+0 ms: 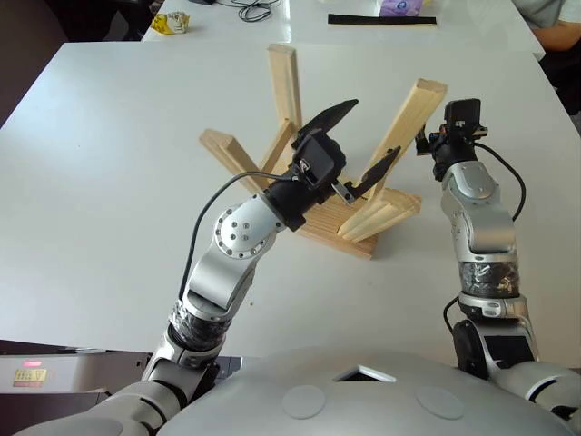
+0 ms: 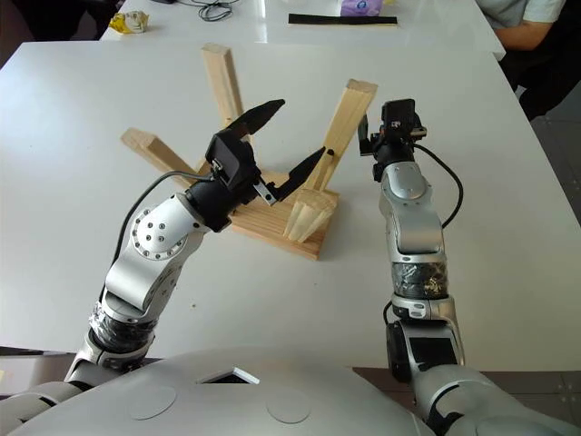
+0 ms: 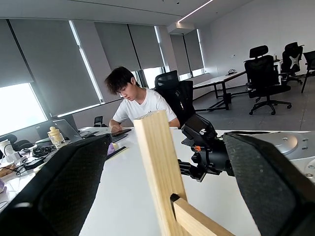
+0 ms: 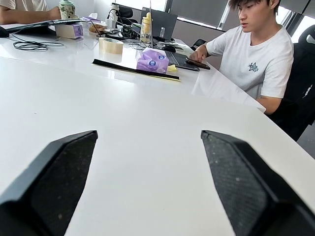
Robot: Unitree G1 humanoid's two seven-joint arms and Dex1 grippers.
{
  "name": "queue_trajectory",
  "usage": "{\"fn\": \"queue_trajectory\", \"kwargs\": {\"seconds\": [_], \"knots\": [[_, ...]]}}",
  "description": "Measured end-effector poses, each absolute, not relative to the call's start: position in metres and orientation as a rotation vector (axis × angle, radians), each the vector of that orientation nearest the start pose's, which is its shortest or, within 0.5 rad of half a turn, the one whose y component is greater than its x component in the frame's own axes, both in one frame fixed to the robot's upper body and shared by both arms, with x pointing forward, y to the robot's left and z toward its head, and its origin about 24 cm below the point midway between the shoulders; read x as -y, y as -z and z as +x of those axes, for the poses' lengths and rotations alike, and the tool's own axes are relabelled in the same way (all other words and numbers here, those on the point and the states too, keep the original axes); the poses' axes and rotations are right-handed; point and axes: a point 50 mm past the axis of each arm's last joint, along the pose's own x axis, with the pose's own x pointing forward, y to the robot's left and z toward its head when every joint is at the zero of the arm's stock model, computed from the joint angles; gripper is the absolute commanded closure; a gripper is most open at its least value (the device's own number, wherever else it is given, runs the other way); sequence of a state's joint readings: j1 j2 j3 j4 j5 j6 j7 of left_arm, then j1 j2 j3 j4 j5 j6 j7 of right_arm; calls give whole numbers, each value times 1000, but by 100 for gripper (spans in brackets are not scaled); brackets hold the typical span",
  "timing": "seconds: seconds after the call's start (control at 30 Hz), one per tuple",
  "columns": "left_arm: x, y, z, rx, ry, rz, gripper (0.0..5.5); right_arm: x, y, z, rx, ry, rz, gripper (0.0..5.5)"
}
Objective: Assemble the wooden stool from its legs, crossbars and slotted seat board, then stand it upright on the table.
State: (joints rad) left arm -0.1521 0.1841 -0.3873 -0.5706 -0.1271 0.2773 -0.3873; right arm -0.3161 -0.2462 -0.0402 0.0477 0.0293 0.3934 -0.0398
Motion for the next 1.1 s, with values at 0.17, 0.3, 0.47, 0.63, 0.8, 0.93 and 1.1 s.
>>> {"fn": "queue_trajectory", "kwargs": {"seconds": [0.17,0.3,0.47,0.63,0.8,0.93,1.1], "knots": [[-56,-168,223,381,869,81,127,206,-90,312,-97,111,-212,160],[-71,-186,211,422,972,-15,127,236,-95,300,-92,167,-257,160],[-113,-200,193,365,1130,-101,127,263,-102,281,-89,179,-302,160],[-156,-209,179,204,1278,-97,143,291,-103,251,-127,206,-304,160],[-174,-214,181,169,1251,-120,209,287,-111,243,-105,142,-240,226],[-177,-212,177,123,1292,-168,265,278,-115,244,-82,91,-227,281],[-181,-227,172,108,1388,-312,352,274,-112,239,-88,52,-210,366]]}}
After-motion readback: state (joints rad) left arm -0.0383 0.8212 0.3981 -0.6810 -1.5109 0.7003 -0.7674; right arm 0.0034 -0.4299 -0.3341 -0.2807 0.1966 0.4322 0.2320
